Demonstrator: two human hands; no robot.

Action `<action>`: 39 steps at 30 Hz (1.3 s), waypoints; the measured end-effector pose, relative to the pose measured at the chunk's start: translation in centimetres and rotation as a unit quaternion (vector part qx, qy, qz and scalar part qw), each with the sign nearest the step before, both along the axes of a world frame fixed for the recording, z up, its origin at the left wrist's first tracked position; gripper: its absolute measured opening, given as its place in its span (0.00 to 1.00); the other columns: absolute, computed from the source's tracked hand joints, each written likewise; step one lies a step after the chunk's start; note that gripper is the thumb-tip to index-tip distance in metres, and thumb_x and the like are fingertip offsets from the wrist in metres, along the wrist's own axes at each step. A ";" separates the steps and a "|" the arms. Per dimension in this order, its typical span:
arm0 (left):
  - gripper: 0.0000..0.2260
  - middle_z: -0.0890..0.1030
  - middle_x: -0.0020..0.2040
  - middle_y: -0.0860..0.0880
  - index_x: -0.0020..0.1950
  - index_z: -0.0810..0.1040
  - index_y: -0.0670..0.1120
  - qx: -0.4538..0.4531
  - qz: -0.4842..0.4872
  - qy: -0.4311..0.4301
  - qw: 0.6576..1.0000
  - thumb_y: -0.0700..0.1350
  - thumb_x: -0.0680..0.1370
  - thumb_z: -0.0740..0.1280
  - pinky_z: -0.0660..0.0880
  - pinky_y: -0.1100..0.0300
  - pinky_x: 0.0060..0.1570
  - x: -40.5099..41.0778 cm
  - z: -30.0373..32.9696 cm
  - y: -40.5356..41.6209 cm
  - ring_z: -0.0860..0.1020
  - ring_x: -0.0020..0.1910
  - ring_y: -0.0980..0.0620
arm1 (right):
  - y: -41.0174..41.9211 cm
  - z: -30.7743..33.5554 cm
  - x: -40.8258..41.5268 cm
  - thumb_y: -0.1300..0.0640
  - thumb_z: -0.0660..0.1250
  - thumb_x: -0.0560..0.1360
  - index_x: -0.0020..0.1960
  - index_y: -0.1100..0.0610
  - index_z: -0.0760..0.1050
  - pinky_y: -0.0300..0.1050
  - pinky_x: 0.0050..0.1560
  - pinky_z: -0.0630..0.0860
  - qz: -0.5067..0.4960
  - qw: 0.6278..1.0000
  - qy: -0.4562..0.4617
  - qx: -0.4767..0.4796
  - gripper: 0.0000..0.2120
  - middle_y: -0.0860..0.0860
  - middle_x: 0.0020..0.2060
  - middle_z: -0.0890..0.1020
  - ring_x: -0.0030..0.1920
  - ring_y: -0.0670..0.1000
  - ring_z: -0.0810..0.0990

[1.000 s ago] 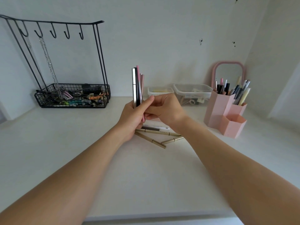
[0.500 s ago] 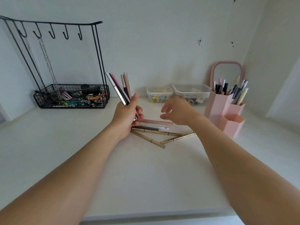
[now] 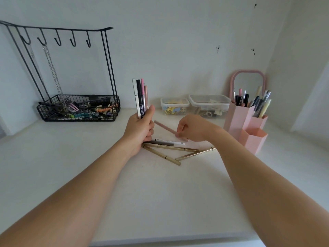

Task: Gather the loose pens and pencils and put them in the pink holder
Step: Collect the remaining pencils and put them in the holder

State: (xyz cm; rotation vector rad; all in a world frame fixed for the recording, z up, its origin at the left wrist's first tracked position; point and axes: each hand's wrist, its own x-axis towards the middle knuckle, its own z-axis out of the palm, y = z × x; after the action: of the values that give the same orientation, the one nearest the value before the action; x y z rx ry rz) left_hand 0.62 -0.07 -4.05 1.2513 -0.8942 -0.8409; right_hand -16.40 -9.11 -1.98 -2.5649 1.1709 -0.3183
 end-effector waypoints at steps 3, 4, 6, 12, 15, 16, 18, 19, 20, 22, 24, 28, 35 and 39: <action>0.17 0.61 0.26 0.55 0.41 0.64 0.51 0.007 0.001 0.007 1.000 0.58 0.81 0.67 0.54 0.63 0.23 0.1 -0.1 -0.1 0.58 0.24 0.56 | -0.1 0.4 0.0 0.55 0.70 0.77 0.46 0.60 0.83 0.43 0.40 0.77 -0.026 0.994 -0.100 0.041 0.08 0.50 0.36 0.82 0.37 0.49 0.79; 0.18 0.61 0.27 0.55 0.40 0.63 0.51 0.008 -0.002 0.008 1.000 0.58 0.81 0.67 0.54 0.63 0.22 0.1 -0.1 -0.1 0.57 0.23 0.56 | 0.1 0.6 0.1 0.57 0.70 0.77 0.47 0.62 0.82 0.41 0.36 0.76 -0.033 0.984 -0.156 0.077 0.08 0.51 0.35 0.82 0.35 0.48 0.78; 0.18 0.61 0.28 0.54 0.41 0.63 0.52 0.009 -0.017 0.004 1.000 0.59 0.80 0.67 0.53 0.63 0.23 0.0 -0.2 -0.1 0.57 0.24 0.55 | 0.6 0.8 0.4 0.59 0.69 0.77 0.49 0.66 0.80 0.40 0.35 0.76 -0.032 0.953 -0.262 0.151 0.08 0.54 0.36 0.83 0.35 0.48 0.79; 0.19 0.58 0.30 0.53 0.39 0.66 0.52 -0.010 -0.067 -0.001 0.998 0.63 0.76 0.69 0.52 0.61 0.26 -0.9 0.0 0.5 0.55 0.27 0.54 | 2.3 1.0 1.8 0.59 0.69 0.78 0.48 0.62 0.80 0.42 0.42 0.78 0.031 0.860 -0.444 0.248 0.05 0.56 0.39 0.84 0.39 0.51 0.81; 0.20 0.59 0.28 0.54 0.38 0.70 0.50 -0.020 -0.070 -0.002 0.997 0.65 0.73 0.70 0.51 0.59 0.28 -1.2 0.2 0.6 0.55 0.28 0.53 | 2.9 0.6 2.5 0.61 0.70 0.77 0.49 0.65 0.81 0.42 0.42 0.79 0.050 0.841 -0.475 0.255 0.06 0.56 0.37 0.83 0.37 0.50 0.81; 0.21 0.60 0.27 0.54 0.37 0.69 0.50 -0.021 -0.068 -0.003 0.997 0.65 0.72 0.70 0.51 0.59 0.29 -1.3 0.1 0.5 0.56 0.27 0.54 | 3.0 0.4 2.7 0.62 0.70 0.77 0.49 0.66 0.81 0.42 0.43 0.80 0.049 0.839 -0.481 0.250 0.06 0.57 0.36 0.83 0.36 0.50 0.81; 0.21 0.62 0.27 0.54 0.36 0.68 0.50 -0.024 -0.065 -0.002 0.998 0.63 0.72 0.72 0.52 0.60 0.27 -1.2 0.0 0.5 0.57 0.27 0.54 | 3.4 0.2 3.0 0.64 0.70 0.77 0.49 0.68 0.80 0.44 0.44 0.82 0.051 0.835 -0.492 0.242 0.05 0.58 0.36 0.84 0.37 0.52 0.82; 0.20 0.63 0.27 0.54 0.37 0.69 0.50 -0.028 -0.067 -0.002 0.997 0.63 0.72 0.72 0.52 0.61 0.26 -1.2 0.0 0.4 0.57 0.26 0.54 | 3.6 0.1 3.1 0.66 0.69 0.77 0.49 0.68 0.80 0.46 0.46 0.83 0.055 0.832 -0.497 0.241 0.05 0.61 0.38 0.84 0.38 0.54 0.83; 0.19 0.64 0.28 0.53 0.38 0.71 0.49 -0.032 -0.071 -0.004 0.997 0.62 0.71 0.73 0.53 0.62 0.25 -1.1 -0.1 0.4 0.57 0.26 0.54 | 3.8 0.0 3.2 0.68 0.69 0.76 0.49 0.70 0.80 0.49 0.48 0.83 0.058 0.830 -0.501 0.238 0.04 0.64 0.41 0.84 0.39 0.57 0.84; 0.17 0.64 0.29 0.52 0.41 0.75 0.49 -0.032 -0.076 -0.014 0.997 0.62 0.73 0.73 0.54 0.62 0.24 -1.2 -0.2 0.4 0.58 0.26 0.54 | 4.1 -0.1 3.3 0.71 0.70 0.74 0.49 0.71 0.79 0.53 0.49 0.84 0.061 0.834 -0.501 0.223 0.04 0.68 0.43 0.83 0.40 0.60 0.84; 0.14 0.65 0.31 0.49 0.40 0.80 0.51 -0.027 -0.070 -0.014 0.997 0.60 0.78 0.69 0.53 0.64 0.25 -1.3 -0.1 0.4 0.59 0.25 0.54 | 4.3 -0.1 3.3 0.72 0.71 0.73 0.48 0.70 0.80 0.50 0.46 0.84 0.070 0.840 -0.493 0.213 0.04 0.65 0.39 0.83 0.37 0.60 0.84; 0.20 0.71 0.30 0.47 0.55 0.82 0.40 -0.023 -0.051 -0.028 0.998 0.57 0.82 0.65 0.55 0.66 0.22 -1.1 -0.2 0.0 0.63 0.23 0.53 | 4.5 -0.1 3.3 0.68 0.74 0.71 0.45 0.65 0.81 0.39 0.34 0.78 0.050 0.871 -0.457 0.174 0.04 0.58 0.34 0.82 0.32 0.53 0.81; 0.13 0.69 0.28 0.52 0.58 0.83 0.47 -0.027 -0.033 -0.027 0.999 0.51 0.84 0.62 0.57 0.66 0.21 -0.9 -0.1 -0.1 0.66 0.24 0.53 | 3.8 -0.3 3.5 0.62 0.71 0.75 0.53 0.61 0.80 0.39 0.31 0.73 0.038 0.897 -0.404 0.176 0.07 0.53 0.34 0.82 0.32 0.46 0.78; 0.07 0.70 0.29 0.51 0.49 0.76 0.49 -0.004 0.005 -0.024 1.000 0.51 0.83 0.63 0.57 0.65 0.23 -0.8 -0.1 -0.2 0.68 0.27 0.53 | 3.1 0.0 3.4 0.55 0.69 0.77 0.53 0.57 0.79 0.36 0.30 0.71 -0.001 0.929 -0.351 0.115 0.07 0.54 0.38 0.82 0.32 0.47 0.78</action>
State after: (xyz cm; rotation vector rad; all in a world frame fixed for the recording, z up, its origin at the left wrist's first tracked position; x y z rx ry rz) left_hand -0.19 -0.23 -4.16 1.2728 -0.9285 -0.8012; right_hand -13.00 -5.98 -1.96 -1.9698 0.8638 -0.9401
